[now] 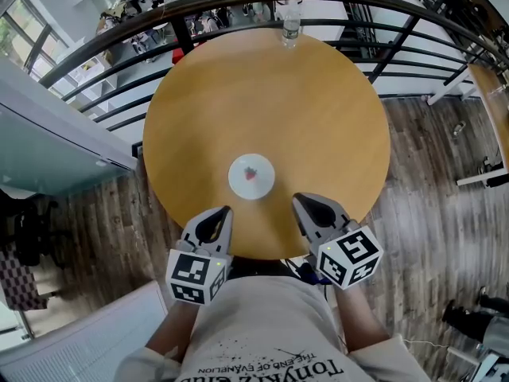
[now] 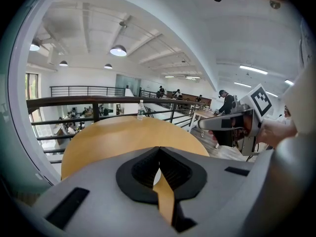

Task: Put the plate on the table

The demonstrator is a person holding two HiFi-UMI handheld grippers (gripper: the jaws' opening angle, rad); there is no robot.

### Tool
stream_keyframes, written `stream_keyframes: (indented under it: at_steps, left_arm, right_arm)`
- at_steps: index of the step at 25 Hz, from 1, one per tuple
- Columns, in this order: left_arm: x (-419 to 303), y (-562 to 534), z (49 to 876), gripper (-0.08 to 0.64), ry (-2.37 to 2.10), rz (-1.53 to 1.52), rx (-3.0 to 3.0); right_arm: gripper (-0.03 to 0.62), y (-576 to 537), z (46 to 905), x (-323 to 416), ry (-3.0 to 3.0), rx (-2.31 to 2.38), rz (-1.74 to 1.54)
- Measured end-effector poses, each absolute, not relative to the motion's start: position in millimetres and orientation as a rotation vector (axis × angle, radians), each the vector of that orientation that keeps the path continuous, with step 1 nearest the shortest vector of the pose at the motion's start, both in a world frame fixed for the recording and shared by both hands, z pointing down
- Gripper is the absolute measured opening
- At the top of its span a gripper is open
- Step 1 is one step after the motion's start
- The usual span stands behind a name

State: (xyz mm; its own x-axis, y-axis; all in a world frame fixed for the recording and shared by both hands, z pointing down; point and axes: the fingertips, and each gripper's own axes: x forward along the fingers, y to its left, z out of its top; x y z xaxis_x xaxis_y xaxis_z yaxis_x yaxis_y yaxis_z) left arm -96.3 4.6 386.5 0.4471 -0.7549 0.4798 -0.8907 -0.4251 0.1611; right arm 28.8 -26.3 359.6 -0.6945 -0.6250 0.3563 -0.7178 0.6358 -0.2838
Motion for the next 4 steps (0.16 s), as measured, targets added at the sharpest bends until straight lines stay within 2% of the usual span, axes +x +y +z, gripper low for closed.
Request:
stream_keyframes:
  at_steps: [4]
  left_arm:
    - [-99.1,4.2,389.2,0.025,-1.387,0.476,2.303]
  right_arm:
    - [0.026,-26.7,360.5,24.6,-2.637,1.086,0.598]
